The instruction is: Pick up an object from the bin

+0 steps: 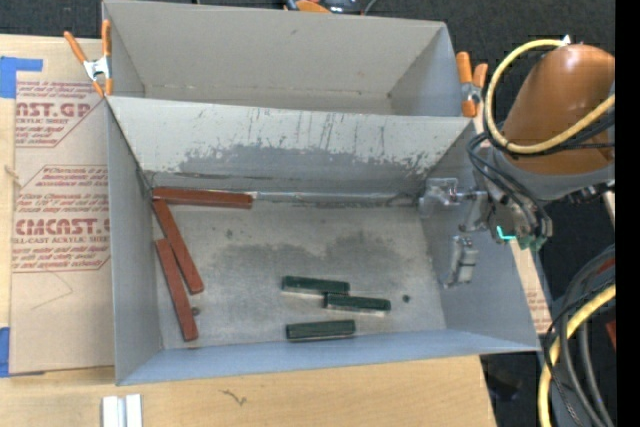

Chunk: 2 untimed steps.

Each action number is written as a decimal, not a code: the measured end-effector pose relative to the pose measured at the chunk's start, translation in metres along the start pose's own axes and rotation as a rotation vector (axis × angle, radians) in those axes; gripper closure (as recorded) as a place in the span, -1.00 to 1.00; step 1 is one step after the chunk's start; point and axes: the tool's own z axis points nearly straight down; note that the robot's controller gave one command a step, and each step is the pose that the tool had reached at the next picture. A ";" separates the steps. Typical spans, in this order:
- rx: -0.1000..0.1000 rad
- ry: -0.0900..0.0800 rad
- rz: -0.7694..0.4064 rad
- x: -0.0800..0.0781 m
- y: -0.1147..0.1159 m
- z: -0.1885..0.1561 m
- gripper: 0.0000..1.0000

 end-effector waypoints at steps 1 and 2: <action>-0.003 0.001 0.064 -0.008 0.079 0.138 -1.00; -0.003 -0.006 0.222 0.011 0.138 0.104 -1.00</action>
Offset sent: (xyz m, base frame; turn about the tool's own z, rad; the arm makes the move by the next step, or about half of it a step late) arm 0.0091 0.0752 -0.1337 0.0687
